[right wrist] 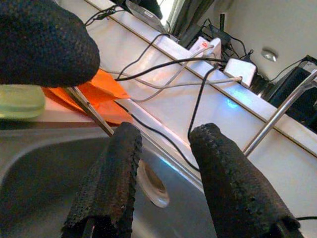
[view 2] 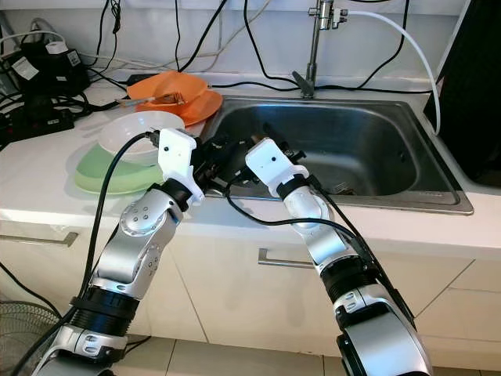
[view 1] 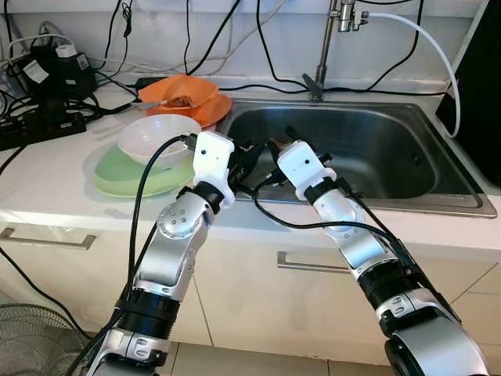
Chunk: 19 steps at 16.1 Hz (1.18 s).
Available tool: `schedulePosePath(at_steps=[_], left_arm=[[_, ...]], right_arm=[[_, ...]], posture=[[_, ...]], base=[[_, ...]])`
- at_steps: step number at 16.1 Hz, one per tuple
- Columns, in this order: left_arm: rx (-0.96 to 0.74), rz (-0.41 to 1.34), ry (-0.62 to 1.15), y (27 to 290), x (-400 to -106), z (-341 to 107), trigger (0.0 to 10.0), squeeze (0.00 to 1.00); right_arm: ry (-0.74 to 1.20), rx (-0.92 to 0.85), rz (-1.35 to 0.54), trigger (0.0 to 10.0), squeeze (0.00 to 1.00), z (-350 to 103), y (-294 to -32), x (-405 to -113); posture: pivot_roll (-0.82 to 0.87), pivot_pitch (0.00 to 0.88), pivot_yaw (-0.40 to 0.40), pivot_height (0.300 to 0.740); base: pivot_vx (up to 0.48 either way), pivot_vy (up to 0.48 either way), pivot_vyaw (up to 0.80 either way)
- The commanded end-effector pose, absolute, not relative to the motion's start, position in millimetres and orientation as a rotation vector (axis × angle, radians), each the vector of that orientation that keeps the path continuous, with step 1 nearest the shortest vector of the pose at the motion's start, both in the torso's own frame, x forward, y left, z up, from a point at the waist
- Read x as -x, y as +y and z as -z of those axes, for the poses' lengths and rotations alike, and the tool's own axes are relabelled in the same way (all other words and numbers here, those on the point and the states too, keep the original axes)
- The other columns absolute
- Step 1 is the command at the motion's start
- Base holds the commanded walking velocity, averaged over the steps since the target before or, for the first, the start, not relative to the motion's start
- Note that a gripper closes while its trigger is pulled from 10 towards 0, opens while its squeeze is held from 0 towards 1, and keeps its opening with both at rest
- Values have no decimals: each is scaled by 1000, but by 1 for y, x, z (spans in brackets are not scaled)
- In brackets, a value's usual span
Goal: Kitchen organization
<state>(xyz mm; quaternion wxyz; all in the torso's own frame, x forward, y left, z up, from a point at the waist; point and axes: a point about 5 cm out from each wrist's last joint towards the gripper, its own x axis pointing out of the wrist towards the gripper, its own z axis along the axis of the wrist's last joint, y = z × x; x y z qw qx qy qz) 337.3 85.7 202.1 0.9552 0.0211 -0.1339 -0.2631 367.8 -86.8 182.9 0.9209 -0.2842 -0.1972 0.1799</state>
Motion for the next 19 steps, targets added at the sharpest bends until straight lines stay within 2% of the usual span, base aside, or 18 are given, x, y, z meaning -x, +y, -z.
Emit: schedulePosePath(at_steps=[1, 8, 19], left_arm=[[-48, 461, -311, 98, -343, -211, 10000, 0], [-31, 323, -400, 112, -346, -225, 10000, 0], [44, 550, -342, 89, -338, -216, 10000, 0]], right_arm=[[-396, 600, -363, 10000, 0, -182, -90, -369], [-377, 641, -371, 10000, 0, -175, -89, -368], [-395, 654, -401, 10000, 0, -174, -80, -365]], posture=[[17, 0, 64, 740], [20, 0, 64, 740], [23, 0, 63, 740]], base=[[0, 0, 0], [0, 0, 0], [0, 0, 0]])
